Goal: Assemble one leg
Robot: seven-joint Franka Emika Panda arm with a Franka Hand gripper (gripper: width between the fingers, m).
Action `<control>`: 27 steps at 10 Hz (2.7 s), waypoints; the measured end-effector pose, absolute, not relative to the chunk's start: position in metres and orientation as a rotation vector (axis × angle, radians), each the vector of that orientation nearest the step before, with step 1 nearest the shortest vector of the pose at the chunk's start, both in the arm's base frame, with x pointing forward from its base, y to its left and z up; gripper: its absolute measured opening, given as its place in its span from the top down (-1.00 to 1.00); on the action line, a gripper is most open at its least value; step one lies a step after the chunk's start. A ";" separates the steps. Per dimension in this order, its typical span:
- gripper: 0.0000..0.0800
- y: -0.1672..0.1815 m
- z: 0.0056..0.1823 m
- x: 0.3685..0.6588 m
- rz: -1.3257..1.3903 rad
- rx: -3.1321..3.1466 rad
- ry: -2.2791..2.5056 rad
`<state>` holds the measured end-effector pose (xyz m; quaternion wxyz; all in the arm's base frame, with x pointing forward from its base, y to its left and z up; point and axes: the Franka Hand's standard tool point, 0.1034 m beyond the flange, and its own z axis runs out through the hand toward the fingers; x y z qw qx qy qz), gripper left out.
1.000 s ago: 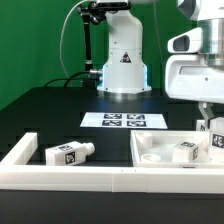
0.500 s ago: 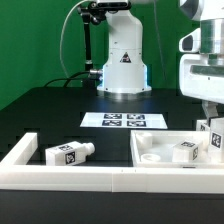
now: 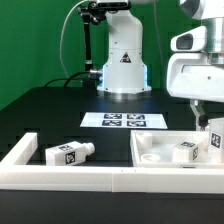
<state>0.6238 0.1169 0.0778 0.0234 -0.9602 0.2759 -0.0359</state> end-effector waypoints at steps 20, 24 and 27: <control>0.28 0.087 0.077 0.626 -0.126 -2.959 0.983; 0.06 0.078 0.079 0.625 -0.127 -2.899 1.209; -0.60 0.082 0.113 0.626 -0.123 -2.899 1.147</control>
Offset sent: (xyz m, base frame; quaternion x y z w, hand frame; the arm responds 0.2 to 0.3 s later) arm -0.0003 0.0038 0.0038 -0.0241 0.0078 -0.1854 0.9823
